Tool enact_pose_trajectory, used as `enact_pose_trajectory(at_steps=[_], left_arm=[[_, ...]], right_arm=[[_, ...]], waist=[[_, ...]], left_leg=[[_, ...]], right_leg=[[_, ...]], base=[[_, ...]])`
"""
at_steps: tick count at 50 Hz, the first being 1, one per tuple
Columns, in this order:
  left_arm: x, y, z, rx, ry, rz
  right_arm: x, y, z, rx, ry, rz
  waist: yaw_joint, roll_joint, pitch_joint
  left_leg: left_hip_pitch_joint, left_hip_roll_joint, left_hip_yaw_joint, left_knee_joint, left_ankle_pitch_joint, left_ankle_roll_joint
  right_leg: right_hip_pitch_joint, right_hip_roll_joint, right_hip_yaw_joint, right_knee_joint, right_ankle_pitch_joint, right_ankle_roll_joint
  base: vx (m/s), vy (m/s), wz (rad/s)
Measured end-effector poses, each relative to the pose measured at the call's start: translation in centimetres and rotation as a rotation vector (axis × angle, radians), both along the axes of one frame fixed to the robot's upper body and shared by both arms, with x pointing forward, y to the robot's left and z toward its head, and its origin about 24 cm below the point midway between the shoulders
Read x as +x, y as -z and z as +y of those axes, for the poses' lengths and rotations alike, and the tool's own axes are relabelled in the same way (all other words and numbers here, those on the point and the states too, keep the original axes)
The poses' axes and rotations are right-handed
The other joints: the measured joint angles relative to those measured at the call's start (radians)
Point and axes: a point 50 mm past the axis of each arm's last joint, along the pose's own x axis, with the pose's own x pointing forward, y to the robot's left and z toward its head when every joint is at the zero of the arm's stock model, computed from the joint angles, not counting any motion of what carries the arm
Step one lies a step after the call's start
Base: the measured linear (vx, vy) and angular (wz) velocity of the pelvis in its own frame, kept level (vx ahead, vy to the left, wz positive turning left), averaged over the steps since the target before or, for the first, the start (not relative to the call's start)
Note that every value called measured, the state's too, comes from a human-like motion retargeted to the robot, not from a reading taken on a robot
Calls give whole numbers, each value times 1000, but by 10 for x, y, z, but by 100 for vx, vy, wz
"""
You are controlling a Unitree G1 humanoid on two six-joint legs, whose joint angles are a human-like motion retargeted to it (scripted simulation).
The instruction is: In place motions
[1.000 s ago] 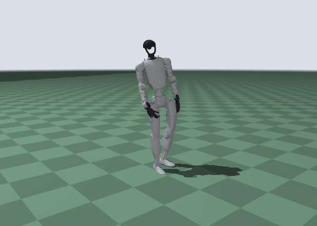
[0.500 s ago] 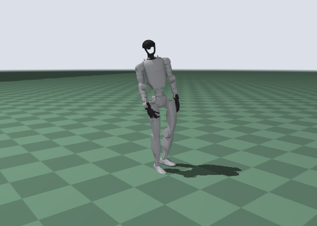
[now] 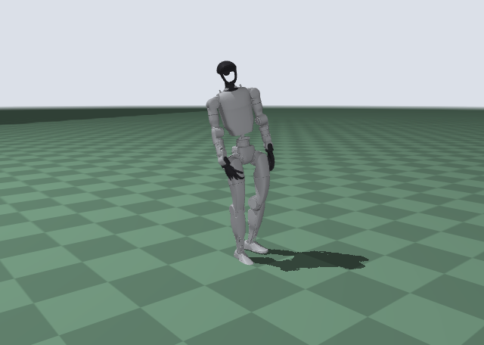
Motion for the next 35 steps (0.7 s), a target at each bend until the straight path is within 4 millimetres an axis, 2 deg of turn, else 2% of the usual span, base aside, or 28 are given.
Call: enact_pose_trajectory(at_steps=[35], left_arm=[[1,0,-1,-3,6,-6]], right_arm=[[1,0,1,11,15,-5]], waist=[[-5,9,1]], left_leg=[[-1,5,14,4,-1,2]], right_leg=[[-10,5,21,1,9,-11]], base=[[0,0,0]])
